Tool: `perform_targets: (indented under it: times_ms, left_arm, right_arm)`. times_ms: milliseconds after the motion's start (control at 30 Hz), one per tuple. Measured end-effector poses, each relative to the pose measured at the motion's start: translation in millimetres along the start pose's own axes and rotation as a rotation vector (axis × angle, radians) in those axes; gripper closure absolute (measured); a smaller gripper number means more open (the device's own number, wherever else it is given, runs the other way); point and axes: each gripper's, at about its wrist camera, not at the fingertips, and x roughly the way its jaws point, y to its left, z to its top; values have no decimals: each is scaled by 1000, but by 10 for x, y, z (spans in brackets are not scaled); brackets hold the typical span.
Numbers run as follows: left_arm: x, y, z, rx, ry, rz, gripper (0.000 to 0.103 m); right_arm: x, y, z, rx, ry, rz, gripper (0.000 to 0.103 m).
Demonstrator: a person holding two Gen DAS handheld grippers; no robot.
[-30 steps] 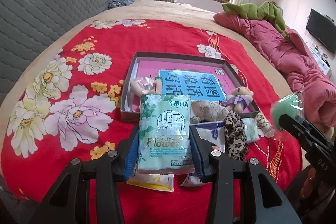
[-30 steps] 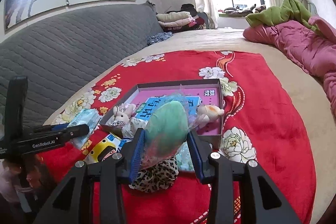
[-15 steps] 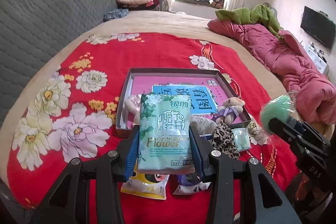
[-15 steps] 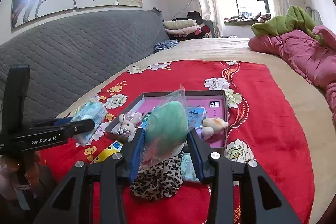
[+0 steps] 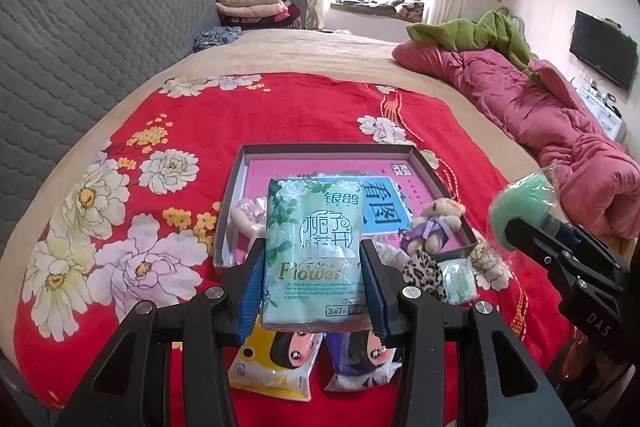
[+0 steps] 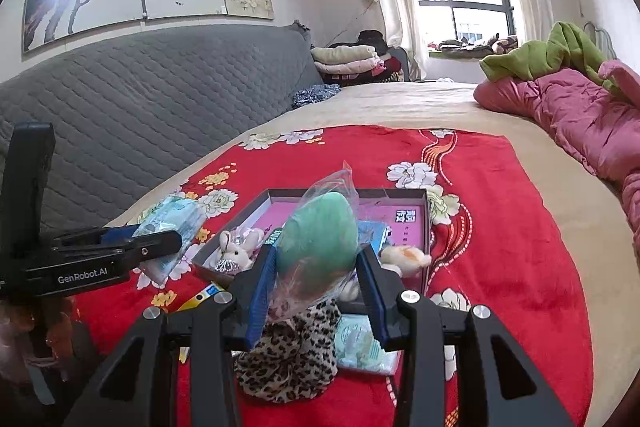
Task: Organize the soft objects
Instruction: 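Carry the tissue pack over the box with the left tool while the right tool carries the sponge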
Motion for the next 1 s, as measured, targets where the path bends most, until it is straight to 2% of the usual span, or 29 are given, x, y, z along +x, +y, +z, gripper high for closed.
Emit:
perform_targets:
  times_ms: [1000]
  left_arm:
    - [582,-147,308,11,17,24,57]
  right_arm:
    - [433,-85,259,-71,-20,39,62]
